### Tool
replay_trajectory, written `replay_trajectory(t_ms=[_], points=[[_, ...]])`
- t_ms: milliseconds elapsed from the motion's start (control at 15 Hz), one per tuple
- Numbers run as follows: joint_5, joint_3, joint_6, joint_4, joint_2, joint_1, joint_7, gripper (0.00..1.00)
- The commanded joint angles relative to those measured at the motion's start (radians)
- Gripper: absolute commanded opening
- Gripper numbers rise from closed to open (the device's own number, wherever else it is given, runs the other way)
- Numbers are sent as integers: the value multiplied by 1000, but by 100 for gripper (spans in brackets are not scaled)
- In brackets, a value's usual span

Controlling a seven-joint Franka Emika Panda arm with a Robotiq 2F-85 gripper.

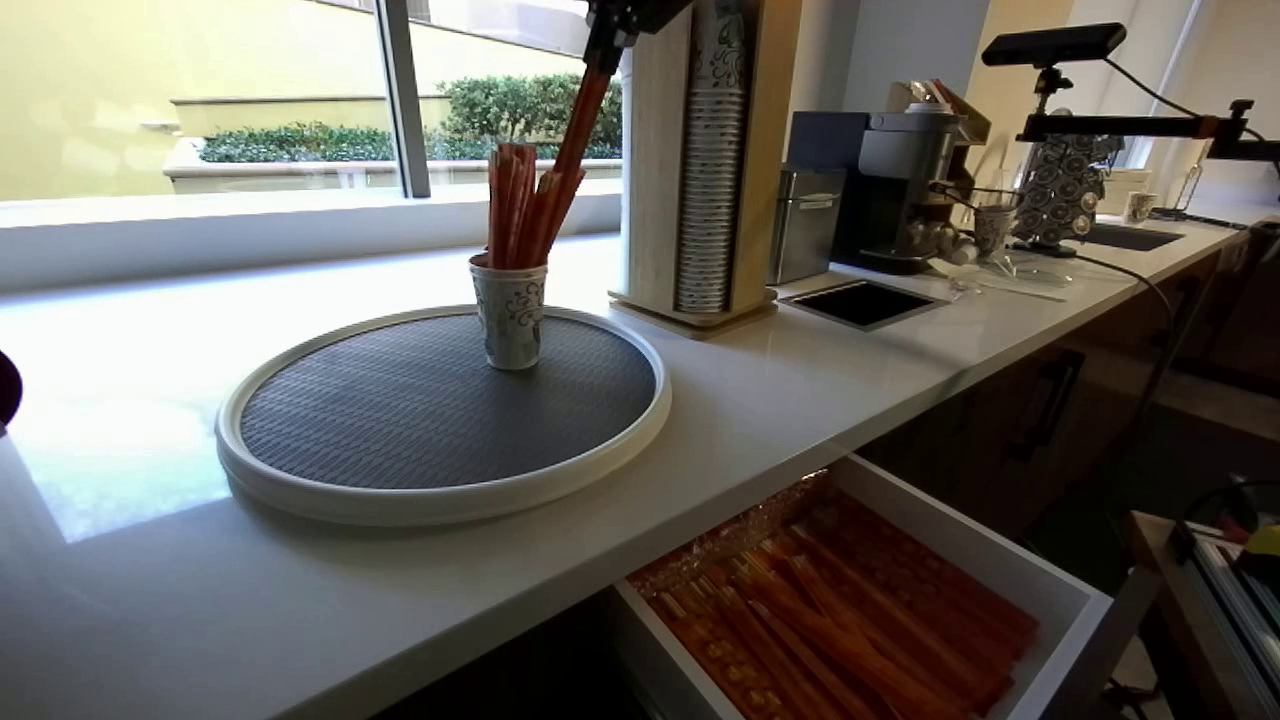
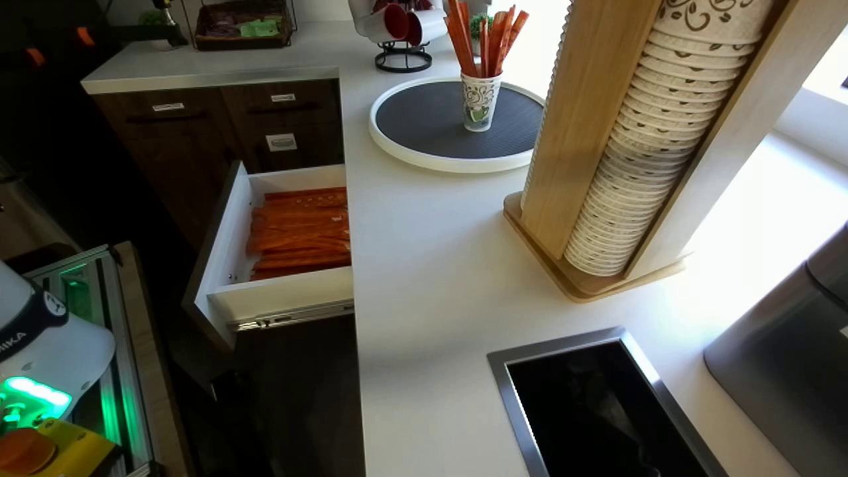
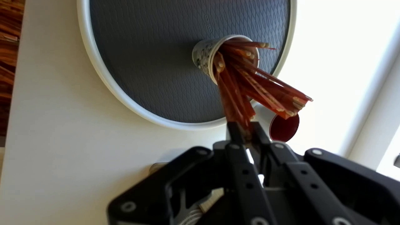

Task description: Pick one pack of chopsticks and place it in the drawer

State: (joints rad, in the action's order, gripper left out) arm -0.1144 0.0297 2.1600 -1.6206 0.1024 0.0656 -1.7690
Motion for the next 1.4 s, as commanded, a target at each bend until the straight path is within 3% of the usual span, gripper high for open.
replay_trajectory(t_ms=[0,667,1333], points=[[-2,-10,-46,7,-27,-4,-32,3],[0,-17,-73,4,-78,-8,-55,3],[76,-26,-346,-27,-204,-36,-123,3]])
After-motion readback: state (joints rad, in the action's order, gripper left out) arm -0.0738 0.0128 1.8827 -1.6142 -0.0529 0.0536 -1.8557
